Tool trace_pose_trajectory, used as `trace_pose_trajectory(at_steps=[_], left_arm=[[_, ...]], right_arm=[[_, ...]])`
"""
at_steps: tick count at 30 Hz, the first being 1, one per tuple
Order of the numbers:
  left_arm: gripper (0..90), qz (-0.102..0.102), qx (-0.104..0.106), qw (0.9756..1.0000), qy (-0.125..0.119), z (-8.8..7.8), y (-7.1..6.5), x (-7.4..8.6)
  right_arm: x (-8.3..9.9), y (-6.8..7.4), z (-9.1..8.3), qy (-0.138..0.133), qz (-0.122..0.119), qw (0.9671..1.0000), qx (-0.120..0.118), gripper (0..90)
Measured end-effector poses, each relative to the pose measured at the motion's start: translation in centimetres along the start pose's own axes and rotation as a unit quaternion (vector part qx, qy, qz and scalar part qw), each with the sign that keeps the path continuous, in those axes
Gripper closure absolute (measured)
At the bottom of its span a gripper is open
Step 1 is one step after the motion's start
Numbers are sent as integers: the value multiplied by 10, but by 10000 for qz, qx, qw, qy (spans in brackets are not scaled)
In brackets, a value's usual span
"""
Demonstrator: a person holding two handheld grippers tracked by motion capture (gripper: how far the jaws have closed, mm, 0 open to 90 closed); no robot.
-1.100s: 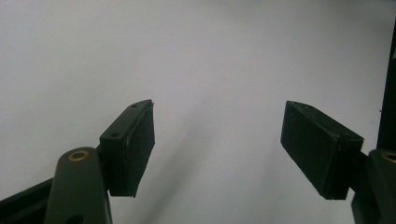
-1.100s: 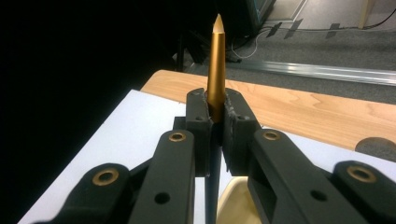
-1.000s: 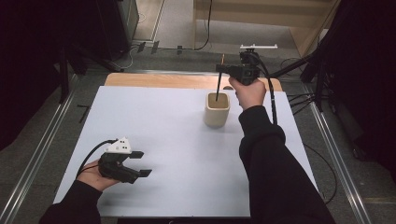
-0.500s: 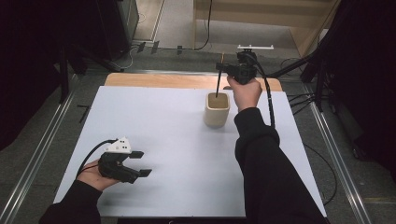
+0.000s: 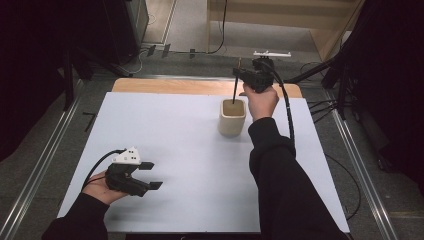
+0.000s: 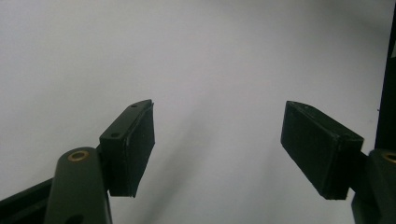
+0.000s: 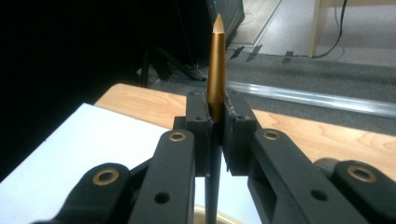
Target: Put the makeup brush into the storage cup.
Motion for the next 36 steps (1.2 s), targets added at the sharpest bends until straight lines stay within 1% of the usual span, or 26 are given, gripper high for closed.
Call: trace_pose_trajectory(at_steps=[3, 5, 7, 14, 15, 18, 22, 25, 34, 36], left_arm=[[269, 2, 8, 10000, 5, 1, 0, 0], [269, 1, 6, 10000, 1, 1, -1, 0], [268, 1, 1, 10000, 0, 1, 0, 0], [268, 2, 0, 10000, -4, 0, -1, 0], [269, 6, 1, 10000, -7, 0, -1, 0], [269, 2, -2, 10000, 11, 1, 0, 0], [269, 0, 4, 10000, 6, 1, 0, 0], [268, 10, -1, 10000, 10, 1, -1, 0], [268, 5, 7, 10000, 9, 1, -1, 0], [269, 3, 6, 10000, 10, 1, -1, 0]], right_arm=[[6, -3, 1, -7, 80, 10000, -28, 836], [8, -3, 2, 37, 123, 9999, -33, 836], [11, -3, 3, 26, 97, 9999, -45, 836], [23, 3, 4, 139, -48, 9999, -87, 836], [25, 3, 4, 127, -46, 9999, -99, 836], [31, 5, 2, 52, 61, 9997, -216, 836], [39, 9, 1, 80, -78, 9997, -210, 836], [45, 9, 2, 95, -69, 9997, -215, 835], [58, 4, 4, 226, 21, 9995, -219, 834], [60, 4, 4, 245, 124, 9992, -296, 834]])
Point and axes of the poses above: each handheld gripper's, and its own axes: z roughly forward along the jaws, x roughly out of its underside, y roughly to its left, the point moved 2 cm from there along z, roughly forward along the jaws, and after that the axes turned 2 degrees about -z, right-handed, at the moved point
